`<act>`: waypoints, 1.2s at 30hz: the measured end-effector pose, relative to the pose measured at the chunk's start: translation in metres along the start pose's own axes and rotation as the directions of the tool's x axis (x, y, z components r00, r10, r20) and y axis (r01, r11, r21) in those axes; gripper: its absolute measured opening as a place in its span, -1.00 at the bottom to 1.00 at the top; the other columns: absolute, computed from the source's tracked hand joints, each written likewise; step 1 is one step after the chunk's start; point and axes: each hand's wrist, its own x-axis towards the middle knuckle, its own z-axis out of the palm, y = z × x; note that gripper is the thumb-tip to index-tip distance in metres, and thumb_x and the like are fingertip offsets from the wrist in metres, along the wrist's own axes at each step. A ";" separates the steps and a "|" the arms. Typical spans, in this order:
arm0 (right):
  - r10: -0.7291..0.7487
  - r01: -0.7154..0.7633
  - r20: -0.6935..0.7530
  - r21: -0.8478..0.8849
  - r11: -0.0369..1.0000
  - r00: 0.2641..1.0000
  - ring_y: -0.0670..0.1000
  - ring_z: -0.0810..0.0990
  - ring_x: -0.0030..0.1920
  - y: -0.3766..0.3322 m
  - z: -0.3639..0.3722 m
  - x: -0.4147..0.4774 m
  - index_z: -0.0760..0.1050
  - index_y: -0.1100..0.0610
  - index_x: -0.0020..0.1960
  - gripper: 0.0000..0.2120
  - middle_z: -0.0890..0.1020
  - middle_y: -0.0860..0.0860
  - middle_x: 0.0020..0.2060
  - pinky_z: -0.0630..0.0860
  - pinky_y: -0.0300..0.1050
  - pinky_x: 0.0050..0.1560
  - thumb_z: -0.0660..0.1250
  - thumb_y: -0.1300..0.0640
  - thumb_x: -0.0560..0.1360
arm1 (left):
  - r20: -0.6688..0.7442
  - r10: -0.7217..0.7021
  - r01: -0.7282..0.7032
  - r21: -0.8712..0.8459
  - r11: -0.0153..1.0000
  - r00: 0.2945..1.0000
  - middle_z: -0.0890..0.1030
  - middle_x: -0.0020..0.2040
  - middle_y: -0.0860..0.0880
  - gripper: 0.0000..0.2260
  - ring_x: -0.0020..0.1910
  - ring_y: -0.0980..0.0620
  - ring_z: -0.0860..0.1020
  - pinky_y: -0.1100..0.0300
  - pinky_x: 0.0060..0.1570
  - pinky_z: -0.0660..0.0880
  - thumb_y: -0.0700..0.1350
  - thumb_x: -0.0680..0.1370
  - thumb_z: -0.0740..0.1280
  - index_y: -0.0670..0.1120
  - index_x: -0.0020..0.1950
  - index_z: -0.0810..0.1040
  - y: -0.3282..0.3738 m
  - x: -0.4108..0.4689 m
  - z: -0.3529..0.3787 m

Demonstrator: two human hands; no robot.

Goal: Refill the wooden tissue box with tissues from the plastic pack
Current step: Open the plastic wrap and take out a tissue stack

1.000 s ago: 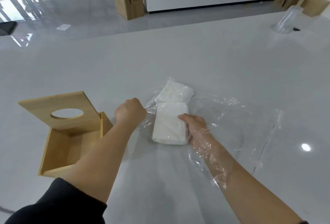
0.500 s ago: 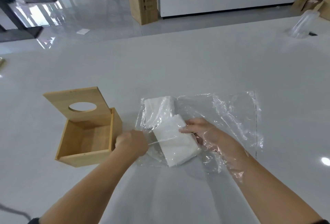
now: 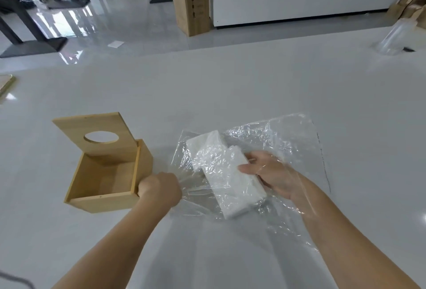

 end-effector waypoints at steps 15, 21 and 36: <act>0.057 -0.060 0.021 0.221 0.974 0.998 0.19 0.65 -0.11 0.025 -0.012 -0.001 0.53 0.43 0.06 -0.69 0.65 0.29 -0.02 0.61 -0.05 -0.12 0.42 0.43 0.33 | -0.688 0.175 -0.343 -0.113 0.933 0.704 0.58 -0.06 -0.12 -0.87 -0.07 -0.18 0.59 0.05 -0.17 0.47 -0.26 0.48 0.28 -0.18 0.01 0.52 0.030 0.002 -0.018; 0.014 -0.038 0.110 0.222 0.974 0.994 -0.05 0.65 -0.31 0.028 -0.009 -0.002 0.54 0.19 -0.11 -0.87 0.65 0.06 -0.25 0.55 -0.24 -0.31 0.30 0.39 0.46 | -0.460 0.514 -0.671 -0.299 0.678 0.724 0.36 0.44 0.09 -0.66 0.49 0.02 0.21 -0.20 0.43 0.11 -0.01 0.65 0.03 0.10 0.41 0.37 0.053 0.033 -0.011; 0.086 -0.037 -0.228 0.211 0.977 0.970 0.08 0.54 -0.24 0.027 -0.059 -0.018 0.53 0.21 -0.05 -0.52 0.58 0.25 -0.17 0.48 -0.14 -0.20 0.50 -0.05 0.15 | -0.474 0.266 -0.442 -0.310 0.842 0.840 0.20 0.50 0.21 -0.62 0.51 0.10 0.11 -0.27 0.40 0.09 -0.10 0.66 0.03 0.16 0.46 0.23 0.061 0.032 -0.002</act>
